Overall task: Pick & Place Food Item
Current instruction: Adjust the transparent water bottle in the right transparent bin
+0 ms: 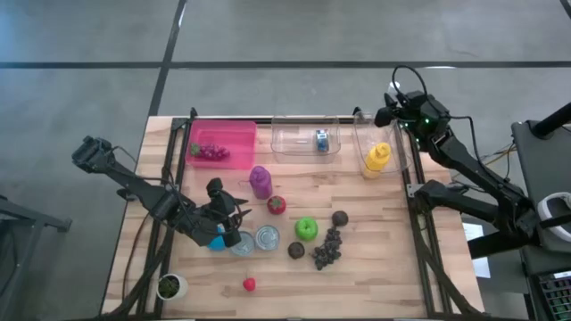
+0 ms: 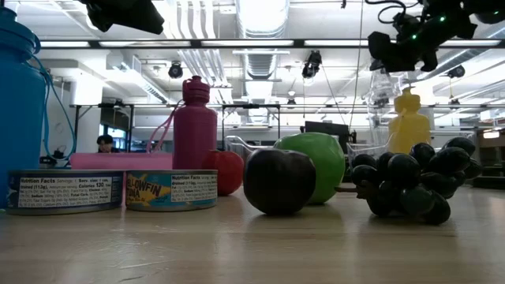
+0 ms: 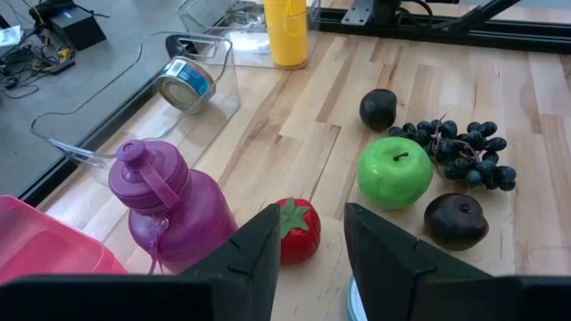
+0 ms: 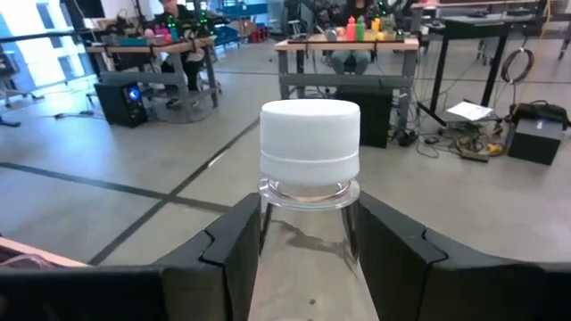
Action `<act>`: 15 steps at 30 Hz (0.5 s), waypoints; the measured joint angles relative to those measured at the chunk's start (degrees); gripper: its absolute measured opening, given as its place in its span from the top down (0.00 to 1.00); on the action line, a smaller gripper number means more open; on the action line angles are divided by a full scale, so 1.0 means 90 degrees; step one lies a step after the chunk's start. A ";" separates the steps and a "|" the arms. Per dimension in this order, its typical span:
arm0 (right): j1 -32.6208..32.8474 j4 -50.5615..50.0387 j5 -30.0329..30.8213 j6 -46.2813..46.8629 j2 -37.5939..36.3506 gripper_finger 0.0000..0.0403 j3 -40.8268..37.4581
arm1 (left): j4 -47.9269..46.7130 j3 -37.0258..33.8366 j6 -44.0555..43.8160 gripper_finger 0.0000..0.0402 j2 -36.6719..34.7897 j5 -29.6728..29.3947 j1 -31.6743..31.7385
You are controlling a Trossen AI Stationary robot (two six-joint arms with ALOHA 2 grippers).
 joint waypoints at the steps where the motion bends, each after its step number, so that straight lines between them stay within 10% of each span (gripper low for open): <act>1: 0.0021 -0.0021 0.0001 -0.0002 -0.0024 0.61 0.0004 | 0.0000 0.0000 0.0000 0.68 0.0000 0.0002 0.0001; 15: 0.0042 0.0071 0.0212 -0.0022 0.0105 0.60 0.0000 | 0.0000 0.0000 0.0001 0.68 0.0000 0.0000 0.0002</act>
